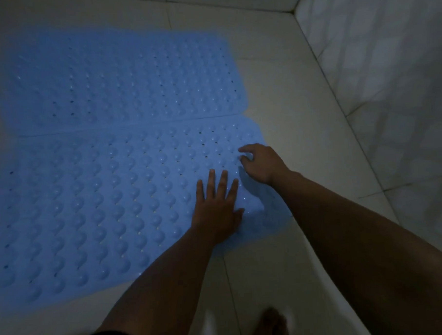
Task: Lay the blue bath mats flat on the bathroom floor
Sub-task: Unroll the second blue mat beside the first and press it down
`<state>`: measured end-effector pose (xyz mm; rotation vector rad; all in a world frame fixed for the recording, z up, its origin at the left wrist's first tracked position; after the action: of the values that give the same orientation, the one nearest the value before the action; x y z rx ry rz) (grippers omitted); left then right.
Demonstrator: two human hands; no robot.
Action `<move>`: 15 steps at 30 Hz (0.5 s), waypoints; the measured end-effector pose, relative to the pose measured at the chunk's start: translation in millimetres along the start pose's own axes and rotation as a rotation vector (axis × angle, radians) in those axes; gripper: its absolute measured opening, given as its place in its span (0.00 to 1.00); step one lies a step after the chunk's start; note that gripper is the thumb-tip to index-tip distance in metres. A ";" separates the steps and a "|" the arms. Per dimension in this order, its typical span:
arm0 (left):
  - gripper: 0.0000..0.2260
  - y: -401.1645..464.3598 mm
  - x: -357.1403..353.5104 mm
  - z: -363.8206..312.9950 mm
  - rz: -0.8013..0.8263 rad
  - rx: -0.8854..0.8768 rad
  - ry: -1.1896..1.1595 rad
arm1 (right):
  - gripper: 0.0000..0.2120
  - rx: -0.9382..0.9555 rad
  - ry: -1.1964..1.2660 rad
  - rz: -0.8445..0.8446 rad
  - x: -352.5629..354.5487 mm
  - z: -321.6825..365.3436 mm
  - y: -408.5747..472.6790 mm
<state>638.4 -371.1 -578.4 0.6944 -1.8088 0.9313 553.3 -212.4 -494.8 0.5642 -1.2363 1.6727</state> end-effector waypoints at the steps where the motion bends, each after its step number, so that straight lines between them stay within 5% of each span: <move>1: 0.36 2.8 -6.1 -6.4 -0.009 -0.019 -0.006 | 0.17 0.016 0.029 -0.032 -2.6 -3.3 3.7; 10: 0.38 1.0 -23.9 -17.0 -0.091 -0.055 -0.034 | 0.10 0.241 0.179 -0.387 -29.6 -40.3 26.6; 15: 0.42 0.5 -28.1 -16.2 -0.051 -0.055 -0.052 | 0.07 0.269 0.143 -0.440 -36.4 -31.2 30.2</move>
<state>656.8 -355.7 -600.3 0.7325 -1.8471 0.8341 548.0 -200.4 -549.9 0.8005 -0.7221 1.4776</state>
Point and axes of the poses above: each hand's wrist, its own y-axis towards the middle knuckle, its own x-axis out of the back of the hand, z = x × y, the point moved 2 cm from there along y, towards the middle knuckle, and after that the axes turned 11 degrees about z, right-handed, at the moved point
